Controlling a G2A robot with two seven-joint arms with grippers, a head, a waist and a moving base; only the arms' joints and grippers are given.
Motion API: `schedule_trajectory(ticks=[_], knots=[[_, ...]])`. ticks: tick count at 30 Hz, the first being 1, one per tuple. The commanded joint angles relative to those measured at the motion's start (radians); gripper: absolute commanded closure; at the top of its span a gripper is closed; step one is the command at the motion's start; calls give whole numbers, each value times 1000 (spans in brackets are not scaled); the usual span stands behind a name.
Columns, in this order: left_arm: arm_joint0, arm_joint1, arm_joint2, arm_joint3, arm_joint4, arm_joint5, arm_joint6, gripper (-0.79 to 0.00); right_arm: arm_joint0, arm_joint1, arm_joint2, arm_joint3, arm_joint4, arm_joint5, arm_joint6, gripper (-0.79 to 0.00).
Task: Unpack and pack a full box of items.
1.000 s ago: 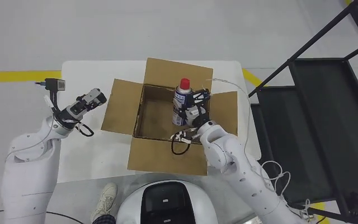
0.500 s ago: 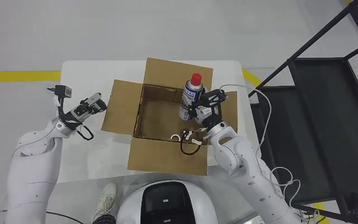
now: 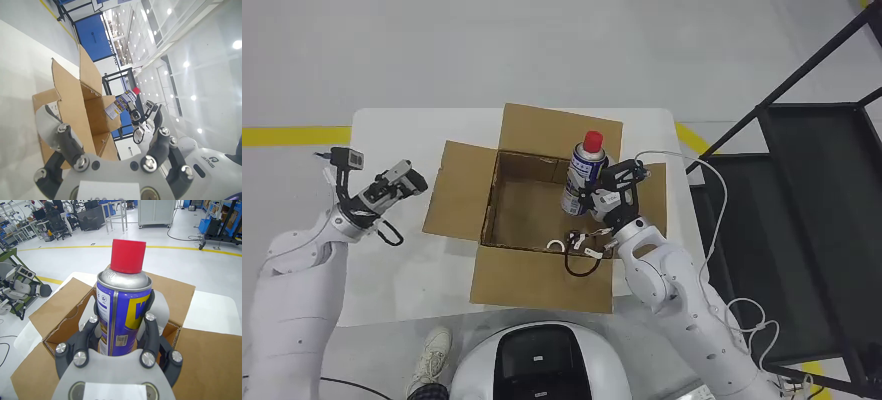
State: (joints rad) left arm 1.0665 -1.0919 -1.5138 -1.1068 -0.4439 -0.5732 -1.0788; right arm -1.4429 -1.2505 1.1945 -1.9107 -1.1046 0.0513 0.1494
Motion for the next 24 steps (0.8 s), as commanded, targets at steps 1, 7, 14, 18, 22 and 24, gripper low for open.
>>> schedule_trajectory(ticks=[1, 7, 14, 18, 22, 24], knots=[[13, 6, -19, -16, 14, 7, 7, -785, 0, 0, 0, 0, 0, 0, 0, 0], [23, 12, -14, -11, 150, 48, 130, -785, 0, 0, 0, 0, 0, 0, 0, 0], [-24, -8, 67, 77, 44, 37, 69, -785, 0, 0, 0, 0, 0, 0, 0, 0], [-70, -15, 113, 120, 41, 40, 13, -785, 0, 0, 0, 0, 0, 0, 0, 0], [-110, -25, 158, 143, 20, 37, -36, -785, 0, 0, 0, 0, 0, 0, 0, 0], [-125, -27, 172, 154, 19, 33, -57, -785, 0, 0, 0, 0, 0, 0, 0, 0]])
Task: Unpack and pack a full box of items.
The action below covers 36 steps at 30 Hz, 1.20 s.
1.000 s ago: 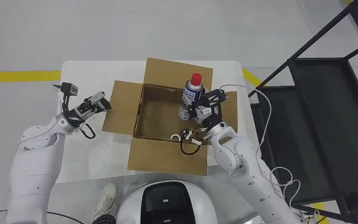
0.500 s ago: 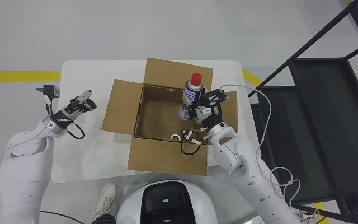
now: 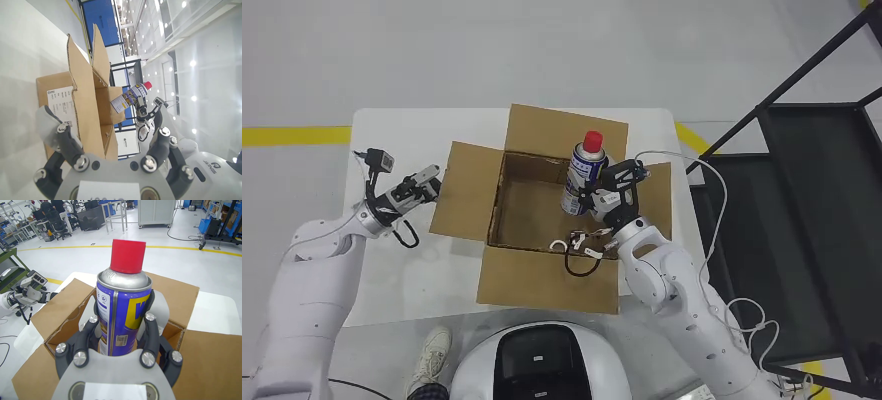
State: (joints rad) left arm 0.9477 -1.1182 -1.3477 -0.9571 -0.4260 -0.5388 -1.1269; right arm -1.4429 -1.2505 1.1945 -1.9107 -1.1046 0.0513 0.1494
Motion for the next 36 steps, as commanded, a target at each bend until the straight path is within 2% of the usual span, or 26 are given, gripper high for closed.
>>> schedule_trajectory(ticks=[1, 6, 11, 17, 25, 26, 27, 28, 29, 36], knots=[[-13, -2, 14, 8, -6, 1, -25, -785, 0, 0, 0, 0, 0, 0, 0, 0], [-39, -6, 40, 27, -11, -5, -62, -785, 0, 0, 0, 0, 0, 0, 0, 0], [-42, -2, 28, 37, -27, -38, -54, -785, 0, 0, 0, 0, 0, 0, 0, 0], [-44, 11, 24, 46, 138, -34, 46, -785, 0, 0, 0, 0, 0, 0, 0, 0], [-67, -2, 93, 54, 164, -37, 37, -785, 0, 0, 0, 0, 0, 0, 0, 0], [-73, -4, 99, 62, 163, -41, 36, -640, 0, 0, 0, 0, 0, 0, 0, 0], [-79, -5, 104, 70, 160, -43, 36, -372, 0, 0, 0, 0, 0, 0, 0, 0], [-86, -6, 108, 79, 158, -46, 36, -240, 0, 0, 0, 0, 0, 0, 0, 0], [-91, -8, 112, 88, 157, -49, 36, 0, 0, 0, 0, 0, 0, 0, 0, 0], [-123, -16, 129, 148, 104, -67, 14, 0, 0, 0, 0, 0, 0, 0, 0, 0]])
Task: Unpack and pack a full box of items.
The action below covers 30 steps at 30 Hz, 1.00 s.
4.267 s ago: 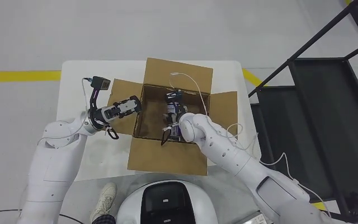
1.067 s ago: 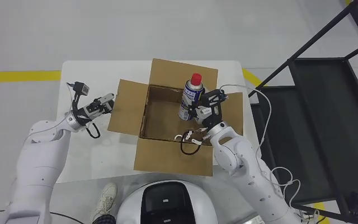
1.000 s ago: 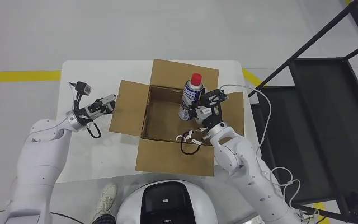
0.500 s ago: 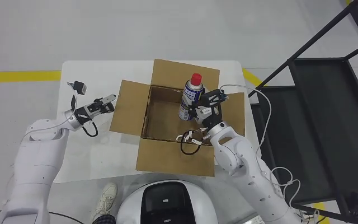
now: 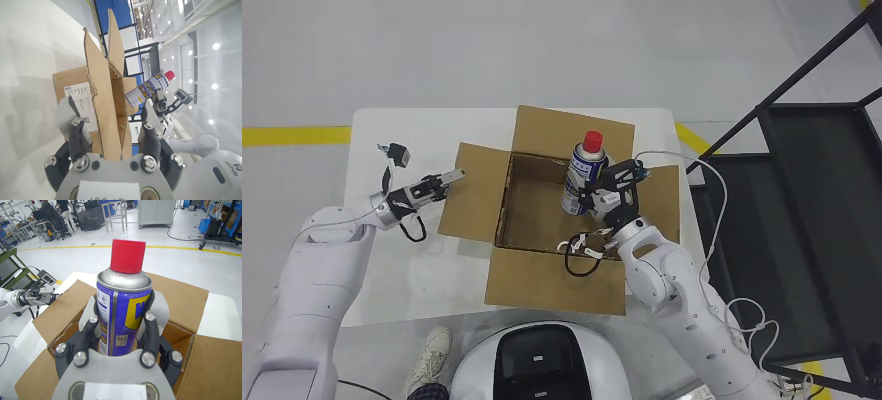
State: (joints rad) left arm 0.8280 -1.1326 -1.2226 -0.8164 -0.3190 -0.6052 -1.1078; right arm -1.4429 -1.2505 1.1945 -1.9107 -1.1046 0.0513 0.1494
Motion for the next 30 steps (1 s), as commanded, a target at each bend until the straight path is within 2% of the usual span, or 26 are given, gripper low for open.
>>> schedule_trajectory(ticks=[1, 9, 15, 23, 29, 30], knots=[[-9, -3, 9, 16, -6, -1, -8, 0, 0, 0, 0, 0, 0, 0, 0, 0], [-55, -20, 52, 74, -1, -24, 11, 0, 0, 0, 0, 0, 0, 0, 0, 0], [-67, -26, 46, 103, -36, -90, 63, 0, 0, 0, 0, 0, 0, 0, 0, 0], [2, -1, -31, 105, -78, -158, 138, 0, 0, 0, 0, 0, 0, 0, 0, 0], [80, 23, -86, 56, -89, -134, 158, 0, 0, 0, 0, 0, 0, 0, 0, 0], [92, 27, -92, 41, -90, -132, 155, -785, 0, 0, 0, 0, 0, 0, 0, 0]])
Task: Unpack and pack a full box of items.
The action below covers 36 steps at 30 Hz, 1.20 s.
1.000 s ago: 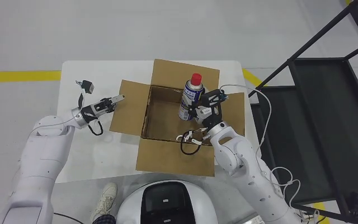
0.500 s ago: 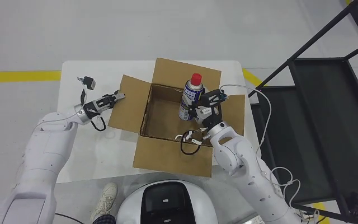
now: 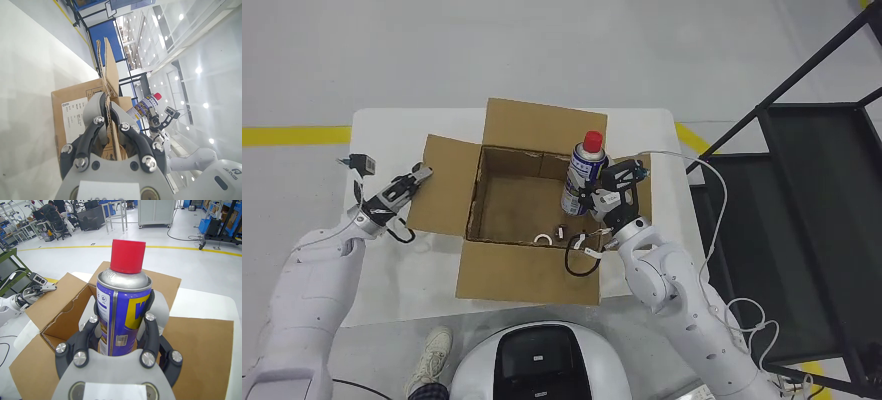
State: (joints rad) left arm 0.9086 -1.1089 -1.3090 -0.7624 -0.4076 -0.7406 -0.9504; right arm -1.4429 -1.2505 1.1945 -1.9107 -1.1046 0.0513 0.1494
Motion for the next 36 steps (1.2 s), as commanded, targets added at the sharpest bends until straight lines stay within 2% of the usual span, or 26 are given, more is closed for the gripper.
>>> schedule_trajectory(ticks=[1, 10, 23, 32, 36], knots=[[21, 7, -12, -28, 1, 5, -11, -785, 0, 0, 0, 0, 0, 0, 0, 0], [99, 31, -81, -137, 23, 31, 67, -785, 0, 0, 0, 0, 0, 0, 0, 0], [99, 31, -81, -137, 23, 31, 67, -785, -4, -1, 3, -8, 0, -4, -10, 0], [99, 31, -81, -137, 23, 31, 67, -785, -97, 10, 136, -68, -80, -11, -250, 0], [99, 31, -81, -137, 23, 31, 67, -785, -152, 16, 230, -68, -39, -45, -359, 0]])
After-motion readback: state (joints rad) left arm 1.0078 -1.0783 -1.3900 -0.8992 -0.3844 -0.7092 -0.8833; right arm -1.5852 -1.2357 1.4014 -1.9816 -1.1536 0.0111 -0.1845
